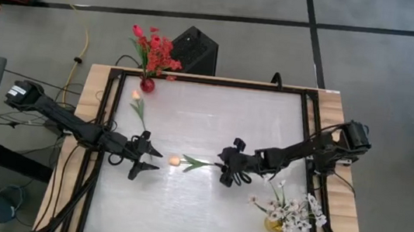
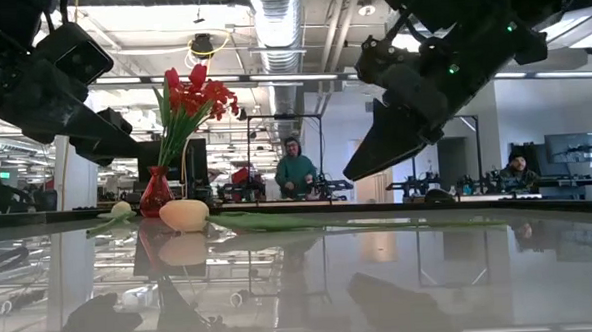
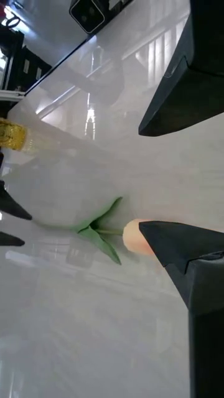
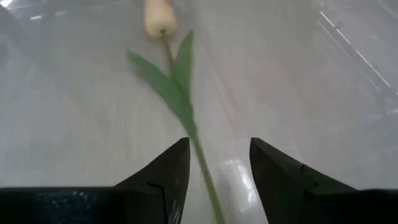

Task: Sort flowers into vase by color
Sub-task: Put the right white flower into the transparent yellow vase

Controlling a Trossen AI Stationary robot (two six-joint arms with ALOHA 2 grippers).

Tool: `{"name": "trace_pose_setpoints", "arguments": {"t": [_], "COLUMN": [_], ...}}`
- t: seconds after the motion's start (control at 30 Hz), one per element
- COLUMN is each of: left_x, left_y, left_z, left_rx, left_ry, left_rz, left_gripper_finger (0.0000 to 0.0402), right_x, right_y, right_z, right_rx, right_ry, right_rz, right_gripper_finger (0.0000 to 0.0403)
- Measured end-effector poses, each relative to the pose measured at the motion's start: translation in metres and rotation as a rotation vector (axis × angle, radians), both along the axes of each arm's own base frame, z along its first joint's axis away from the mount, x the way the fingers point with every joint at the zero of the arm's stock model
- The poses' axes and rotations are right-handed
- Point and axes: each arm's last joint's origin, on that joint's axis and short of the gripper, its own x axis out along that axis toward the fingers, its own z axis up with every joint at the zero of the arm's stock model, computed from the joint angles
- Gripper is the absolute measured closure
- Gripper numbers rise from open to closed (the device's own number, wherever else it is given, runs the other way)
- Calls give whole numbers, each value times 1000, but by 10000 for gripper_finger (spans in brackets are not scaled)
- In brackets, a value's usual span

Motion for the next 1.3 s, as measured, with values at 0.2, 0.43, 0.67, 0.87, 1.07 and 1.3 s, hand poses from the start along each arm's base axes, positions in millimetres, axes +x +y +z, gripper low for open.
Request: {"name": "trace_pose_setpoints", "arguments": {"t": [0.2,0.43,0.67,0.87,1.07,1.3], "left_x": [0,0,-1,0,3,8], "left_y": [0,0,-5,-6,-10,-21], "left_z": [0,0,0,4,18,22], "left_rx": [-16,-35,-35,-26,-8,34], "left_ry": [2,1,0,-39,-199,-314], "left_rz": [6,12,-13,-17,-58,-121], "left_gripper_finger": [178,178,178,178,178,178], "right_x": [0,7,11,8,2,8], "right_y": [6,8,14,20,22,16], "right_z": [-2,-40,-61,-53,-15,22], "right_rx": [-3,-22,11,48,34,7], "right_ry": [3,76,105,87,-42,-291], "right_rz": [14,20,33,16,-31,-142], "right_gripper_finger": [211,213,312,383,387,387]}}
